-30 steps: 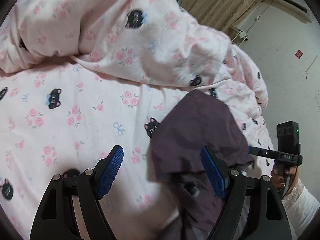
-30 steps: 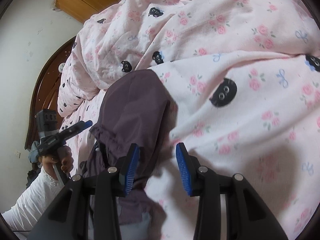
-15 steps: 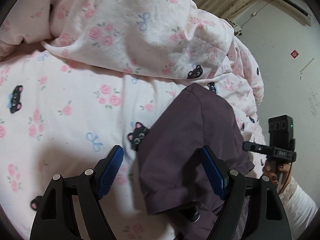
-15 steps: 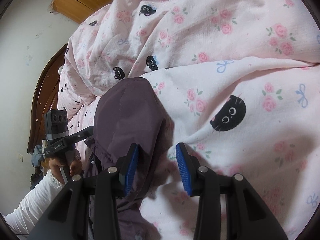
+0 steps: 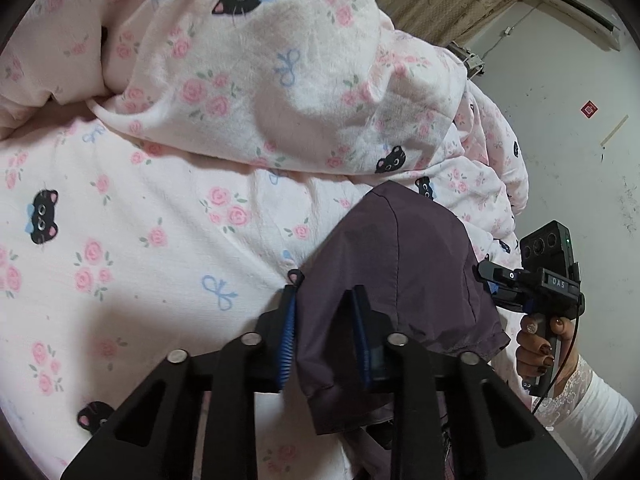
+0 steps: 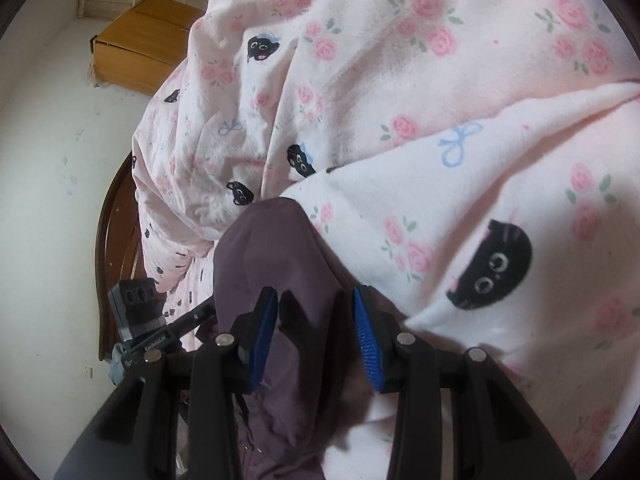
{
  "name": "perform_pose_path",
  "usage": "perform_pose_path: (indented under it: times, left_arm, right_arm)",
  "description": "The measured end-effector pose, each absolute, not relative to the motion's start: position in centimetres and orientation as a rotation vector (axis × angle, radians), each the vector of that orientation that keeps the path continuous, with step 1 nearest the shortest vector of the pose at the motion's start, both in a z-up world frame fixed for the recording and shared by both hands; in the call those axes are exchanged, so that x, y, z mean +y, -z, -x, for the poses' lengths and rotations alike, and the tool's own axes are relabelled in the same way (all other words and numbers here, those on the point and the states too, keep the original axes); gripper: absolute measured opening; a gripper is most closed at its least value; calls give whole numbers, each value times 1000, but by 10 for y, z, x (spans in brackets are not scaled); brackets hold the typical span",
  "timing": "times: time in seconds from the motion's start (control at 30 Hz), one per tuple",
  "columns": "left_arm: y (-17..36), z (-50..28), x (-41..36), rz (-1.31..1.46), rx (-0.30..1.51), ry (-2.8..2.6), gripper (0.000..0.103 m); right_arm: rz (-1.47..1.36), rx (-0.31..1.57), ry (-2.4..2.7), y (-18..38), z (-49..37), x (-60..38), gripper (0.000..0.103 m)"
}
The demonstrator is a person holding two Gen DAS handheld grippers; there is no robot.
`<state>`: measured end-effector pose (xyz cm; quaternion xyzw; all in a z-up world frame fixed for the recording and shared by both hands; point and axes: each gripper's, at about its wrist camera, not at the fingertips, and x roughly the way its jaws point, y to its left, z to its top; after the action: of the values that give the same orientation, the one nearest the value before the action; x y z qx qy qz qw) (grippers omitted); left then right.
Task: Fold clothes
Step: 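Lift the hood off the bed with both grippers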
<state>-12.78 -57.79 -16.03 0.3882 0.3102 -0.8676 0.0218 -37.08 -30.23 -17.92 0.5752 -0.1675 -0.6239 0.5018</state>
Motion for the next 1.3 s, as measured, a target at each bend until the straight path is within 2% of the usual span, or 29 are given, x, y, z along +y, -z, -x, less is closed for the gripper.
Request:
perform_pose_path:
  times: [0.07, 0.13, 0.2, 0.27, 0.43, 0.53, 0.77, 0.8, 0.93, 1.03, 1.3]
  left_arm:
    - [156, 126, -580, -1193, 951, 2689, 15]
    - [152, 125, -583, -1180, 950, 2686, 15]
    - [147, 124, -588, -1141, 982, 2675, 16]
    - [144, 126, -591, -1124, 1005, 2675, 18]
    - [145, 137, -590, -1146, 1005, 2660, 44]
    - [153, 147, -588, -1180, 1013, 2638, 47]
    - [156, 164, -565, -1236, 1024, 2717, 47]
    - [154, 166, -562, -1241, 999, 2729, 42]
    - [147, 173, -554, -1254, 910, 2753, 10]
    - [142, 169, -558, -1232, 913, 2760, 4]
    - [130, 153, -567, -1154, 942, 2789, 2]
  right_arm:
    - [-1386, -432, 1512, 177, 372, -303, 27]
    - [-1373, -424, 1534, 172, 374, -302, 10]
    - [-1369, -398, 1552, 169, 374, -302, 5]
    - [-1367, -381, 1566, 168, 375, -302, 4]
    - [-1364, -356, 1586, 167, 374, -300, 4]
    - [-1376, -345, 1593, 169, 376, -298, 4]
    - [-1394, -321, 1598, 176, 380, -292, 4]
    - [-1396, -319, 1598, 177, 381, -291, 4]
    - [-1405, -327, 1598, 183, 382, -289, 4]
    - [-1398, -339, 1594, 181, 382, -289, 4]
    - [-1311, -366, 1563, 155, 375, -288, 3]
